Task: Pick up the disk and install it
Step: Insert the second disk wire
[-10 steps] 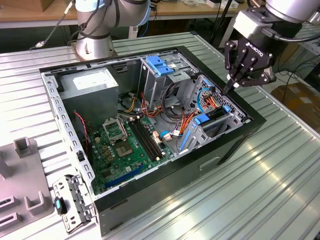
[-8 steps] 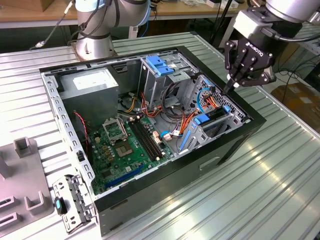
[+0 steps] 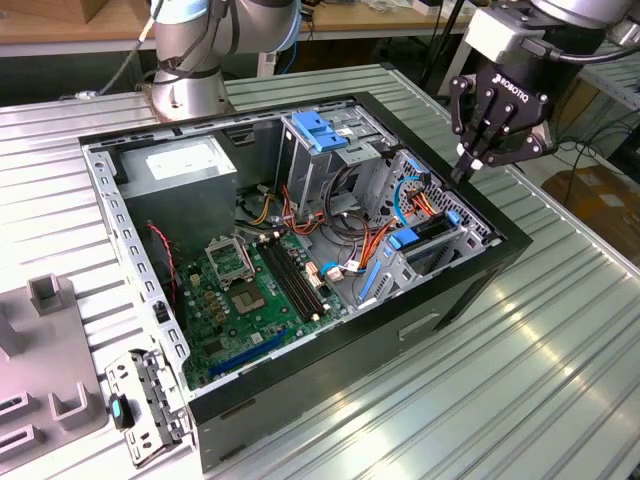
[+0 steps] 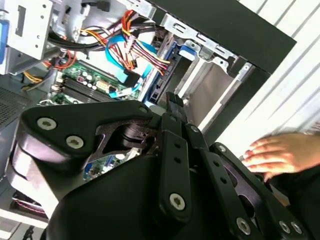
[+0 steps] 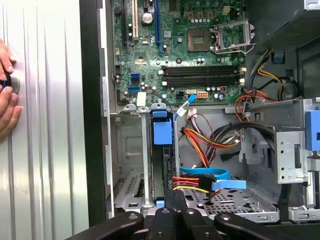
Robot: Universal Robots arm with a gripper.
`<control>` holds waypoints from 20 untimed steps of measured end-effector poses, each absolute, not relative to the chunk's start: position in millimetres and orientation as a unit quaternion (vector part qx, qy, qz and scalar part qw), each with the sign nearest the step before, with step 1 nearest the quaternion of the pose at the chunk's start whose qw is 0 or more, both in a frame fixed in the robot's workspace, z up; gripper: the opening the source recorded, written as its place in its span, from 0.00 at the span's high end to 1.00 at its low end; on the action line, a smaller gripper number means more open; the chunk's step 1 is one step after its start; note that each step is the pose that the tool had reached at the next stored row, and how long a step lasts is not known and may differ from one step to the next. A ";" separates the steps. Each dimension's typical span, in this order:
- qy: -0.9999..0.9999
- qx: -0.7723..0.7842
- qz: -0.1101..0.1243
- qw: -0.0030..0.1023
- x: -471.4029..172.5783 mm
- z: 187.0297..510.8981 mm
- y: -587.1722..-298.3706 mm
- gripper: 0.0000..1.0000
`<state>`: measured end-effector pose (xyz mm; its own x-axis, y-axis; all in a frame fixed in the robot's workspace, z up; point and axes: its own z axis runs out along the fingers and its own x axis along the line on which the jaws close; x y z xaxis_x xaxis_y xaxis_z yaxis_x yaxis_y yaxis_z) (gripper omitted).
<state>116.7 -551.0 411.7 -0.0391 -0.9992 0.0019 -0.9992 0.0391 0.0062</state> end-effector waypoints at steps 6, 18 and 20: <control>-0.721 0.693 -0.005 0.010 116.5 406.6 -541.5 0.89; -0.719 0.695 0.003 0.029 116.5 390.9 -503.2 0.89; -0.718 0.694 0.014 0.040 116.5 390.3 -500.8 0.89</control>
